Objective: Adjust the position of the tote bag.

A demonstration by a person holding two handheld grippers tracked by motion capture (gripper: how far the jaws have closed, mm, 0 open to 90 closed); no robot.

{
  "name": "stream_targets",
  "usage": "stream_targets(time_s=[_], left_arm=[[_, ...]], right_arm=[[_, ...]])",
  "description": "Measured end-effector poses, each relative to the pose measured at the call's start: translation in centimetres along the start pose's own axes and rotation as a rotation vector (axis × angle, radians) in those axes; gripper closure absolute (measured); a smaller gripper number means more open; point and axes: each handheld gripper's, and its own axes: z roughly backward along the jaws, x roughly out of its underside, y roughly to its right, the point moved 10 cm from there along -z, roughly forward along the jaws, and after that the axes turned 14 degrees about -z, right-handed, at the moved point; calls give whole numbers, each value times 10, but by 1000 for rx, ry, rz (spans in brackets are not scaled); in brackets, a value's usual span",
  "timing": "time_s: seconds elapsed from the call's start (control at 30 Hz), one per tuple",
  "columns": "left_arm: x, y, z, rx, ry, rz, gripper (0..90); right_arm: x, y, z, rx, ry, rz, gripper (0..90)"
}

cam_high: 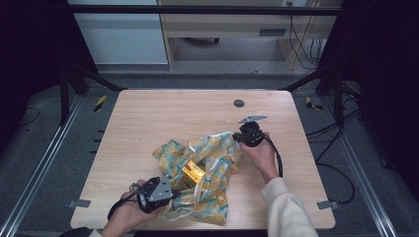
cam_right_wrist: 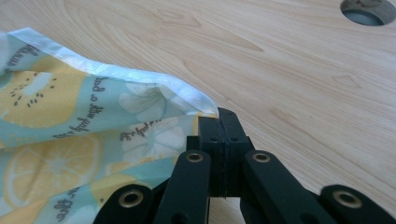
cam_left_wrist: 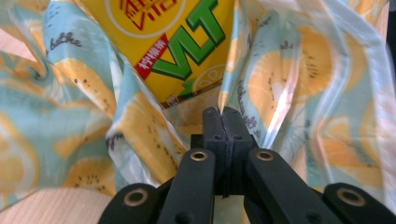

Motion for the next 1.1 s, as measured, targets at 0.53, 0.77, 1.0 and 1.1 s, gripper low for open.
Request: stream_targets(time_s=[0.53, 0.77, 1.0, 1.1], left_arm=[[1, 11, 0, 28, -26, -45, 900], [0, 12, 0, 30, -26, -54, 900], [-1, 14, 1, 36, -24, -63, 900], [0, 13, 0, 33, -26, -63, 900]], right_arm=[[0, 15, -1, 57, -5, -6, 900], [-1, 17, -3, 68, -2, -20, 900], [-3, 19, -2, 81, 1, -11, 900], [-2, 21, -1, 85, -3, -11, 900]])
